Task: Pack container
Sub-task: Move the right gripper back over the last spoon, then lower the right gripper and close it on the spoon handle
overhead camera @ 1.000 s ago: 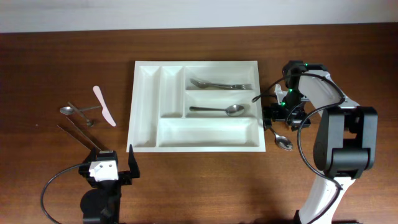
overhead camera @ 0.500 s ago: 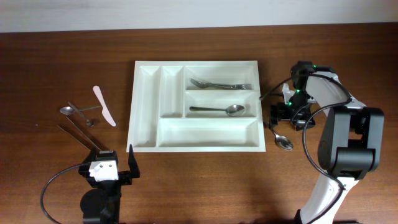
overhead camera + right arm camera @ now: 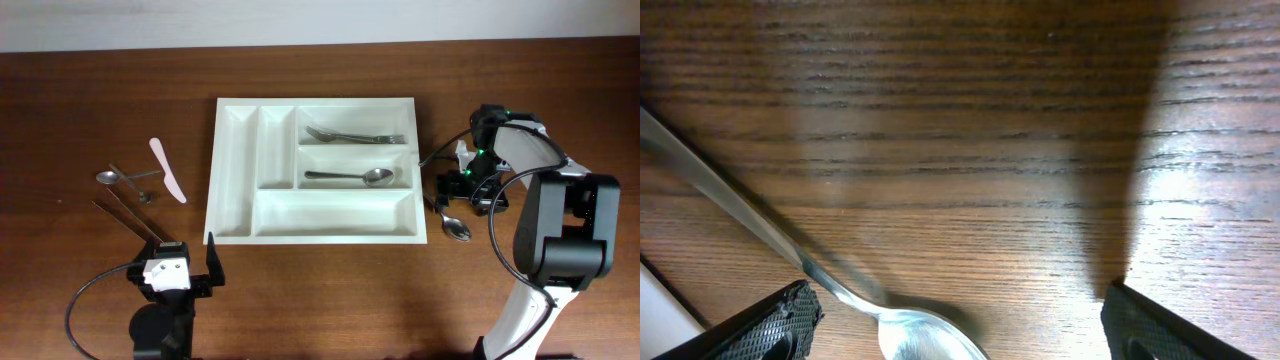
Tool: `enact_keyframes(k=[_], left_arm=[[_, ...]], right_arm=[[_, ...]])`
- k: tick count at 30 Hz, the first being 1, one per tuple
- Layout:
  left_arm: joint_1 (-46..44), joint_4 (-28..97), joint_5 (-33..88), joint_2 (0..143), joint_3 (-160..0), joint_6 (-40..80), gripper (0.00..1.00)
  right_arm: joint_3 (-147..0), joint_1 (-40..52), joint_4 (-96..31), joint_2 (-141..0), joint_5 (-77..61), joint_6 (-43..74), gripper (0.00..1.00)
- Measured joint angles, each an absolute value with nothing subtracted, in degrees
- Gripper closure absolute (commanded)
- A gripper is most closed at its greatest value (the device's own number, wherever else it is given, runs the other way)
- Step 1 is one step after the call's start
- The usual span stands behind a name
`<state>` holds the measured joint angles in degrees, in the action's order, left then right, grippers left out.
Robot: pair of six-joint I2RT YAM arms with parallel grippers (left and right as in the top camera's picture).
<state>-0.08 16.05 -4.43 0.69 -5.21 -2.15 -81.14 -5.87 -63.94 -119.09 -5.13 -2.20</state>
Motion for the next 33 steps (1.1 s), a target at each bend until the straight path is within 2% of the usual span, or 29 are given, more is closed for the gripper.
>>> enact_keyframes(k=[19,27,33], left_arm=[[-0.08,16.05,-4.43,0.69,-5.21,-2.15,0.01],[-0.08,16.05,-4.43,0.69,-5.21,-2.15,0.01],[-0.08,16.05,-4.43,0.69,-5.21,-2.15,0.01]], right_arm=[[-75.42,-6.02,-56.38,-115.57,-1.13,-0.34,0.12],[-75.2,-10.81,-52.99,-115.31,-0.67,1.26,0.14],[-75.2,-14.11,-51.51,-115.22,-0.99,1.58,0.42]])
